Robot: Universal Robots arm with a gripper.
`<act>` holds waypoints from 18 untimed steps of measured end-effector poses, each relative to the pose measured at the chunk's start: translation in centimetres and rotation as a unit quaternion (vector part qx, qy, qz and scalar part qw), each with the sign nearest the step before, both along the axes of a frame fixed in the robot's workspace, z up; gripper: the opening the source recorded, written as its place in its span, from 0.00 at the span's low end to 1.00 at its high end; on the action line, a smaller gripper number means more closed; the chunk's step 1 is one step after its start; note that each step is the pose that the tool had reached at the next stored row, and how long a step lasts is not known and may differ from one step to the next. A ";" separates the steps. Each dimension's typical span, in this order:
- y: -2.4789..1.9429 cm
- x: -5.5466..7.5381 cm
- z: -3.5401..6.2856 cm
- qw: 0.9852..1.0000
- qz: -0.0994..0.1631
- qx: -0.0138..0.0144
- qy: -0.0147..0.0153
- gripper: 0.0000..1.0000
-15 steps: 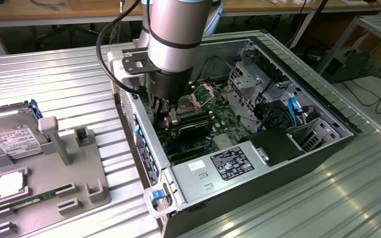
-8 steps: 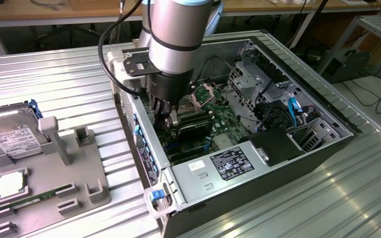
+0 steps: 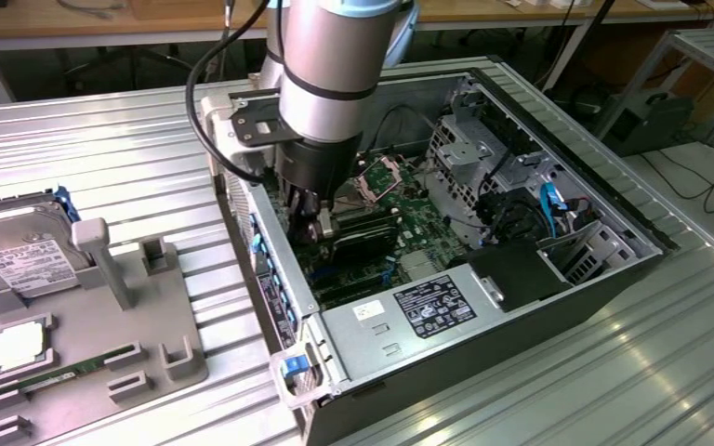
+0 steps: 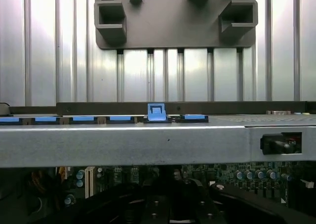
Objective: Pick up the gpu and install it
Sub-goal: 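Press down on the gpu until it lock into place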
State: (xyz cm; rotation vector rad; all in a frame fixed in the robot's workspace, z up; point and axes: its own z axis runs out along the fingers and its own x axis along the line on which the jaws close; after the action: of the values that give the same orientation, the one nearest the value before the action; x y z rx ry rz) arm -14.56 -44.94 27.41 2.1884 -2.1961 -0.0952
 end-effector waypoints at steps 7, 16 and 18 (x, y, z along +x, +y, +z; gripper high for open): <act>-0.05 0.0 -0.47 1.000 0.000 0.000 0.000 0.11; -0.02 0.6 -0.15 1.000 0.000 0.002 -0.001 0.11; -0.05 0.7 0.55 1.000 0.000 0.001 0.000 0.11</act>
State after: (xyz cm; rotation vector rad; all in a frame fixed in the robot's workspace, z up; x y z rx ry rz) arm -13.90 -44.99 27.96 2.1901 -2.1972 -0.0978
